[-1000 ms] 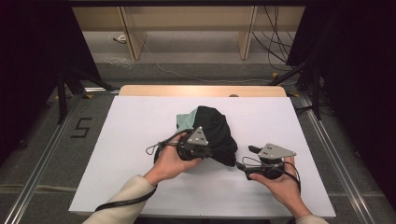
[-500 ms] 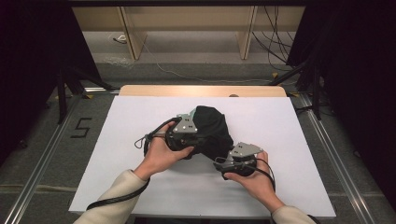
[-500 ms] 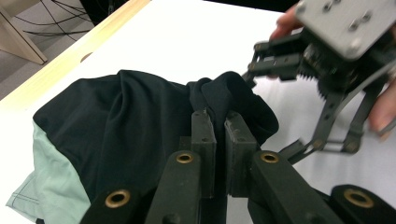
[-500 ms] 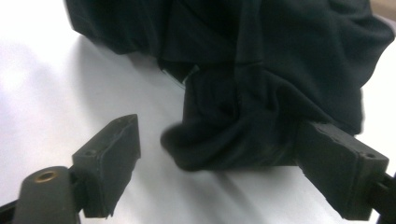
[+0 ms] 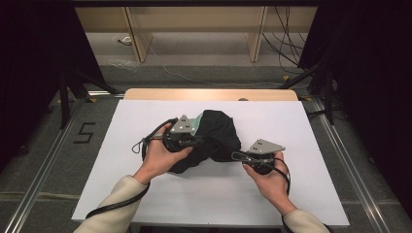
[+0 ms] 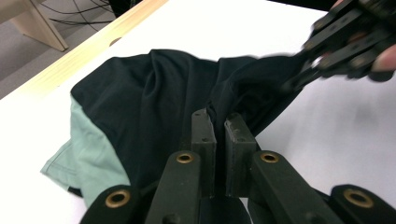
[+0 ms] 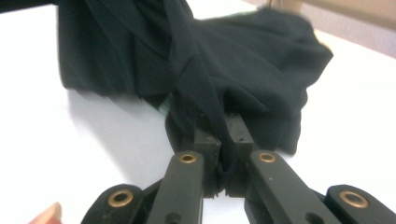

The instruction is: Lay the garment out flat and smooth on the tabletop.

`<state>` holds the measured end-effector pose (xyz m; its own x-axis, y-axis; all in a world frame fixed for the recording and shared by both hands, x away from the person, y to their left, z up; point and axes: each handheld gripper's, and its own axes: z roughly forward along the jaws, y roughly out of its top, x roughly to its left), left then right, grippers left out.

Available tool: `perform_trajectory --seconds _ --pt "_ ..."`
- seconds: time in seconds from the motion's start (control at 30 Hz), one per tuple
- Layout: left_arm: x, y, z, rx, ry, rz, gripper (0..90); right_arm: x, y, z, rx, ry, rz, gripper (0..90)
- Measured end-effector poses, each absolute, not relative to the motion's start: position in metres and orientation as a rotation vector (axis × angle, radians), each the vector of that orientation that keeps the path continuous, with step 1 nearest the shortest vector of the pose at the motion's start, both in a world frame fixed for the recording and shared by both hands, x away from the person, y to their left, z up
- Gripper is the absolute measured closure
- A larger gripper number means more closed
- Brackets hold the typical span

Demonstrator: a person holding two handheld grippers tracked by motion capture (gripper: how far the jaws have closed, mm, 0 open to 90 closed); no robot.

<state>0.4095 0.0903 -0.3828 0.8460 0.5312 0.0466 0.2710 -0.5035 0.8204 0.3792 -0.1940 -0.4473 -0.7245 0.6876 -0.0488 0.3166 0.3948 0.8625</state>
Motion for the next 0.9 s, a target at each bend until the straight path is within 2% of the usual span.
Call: perform_trajectory --seconds 0.23,0.47,0.63,0.73,0.9 --pt "0.401 0.106 -0.373 2.078 0.583 0.398 84.4 0.36 -0.191 -0.414 0.687 2.266 1.299 87.3" --pt "0.375 0.119 -0.341 2.028 0.521 0.456 84.4 0.342 -0.193 -0.375 0.545 2.283 1.339 87.4" --pt "0.374 0.12 -0.329 2.003 0.51 0.477 84.3 0.339 -0.195 -0.355 0.479 2.27 1.354 87.4" --pt "0.394 0.112 -0.336 2.027 0.553 0.49 84.2 0.358 -0.199 -0.352 0.512 2.263 1.344 87.2" --pt "0.426 0.101 -0.363 2.11 0.638 0.466 83.9 0.392 -0.199 -0.372 0.596 2.299 1.287 87.1"
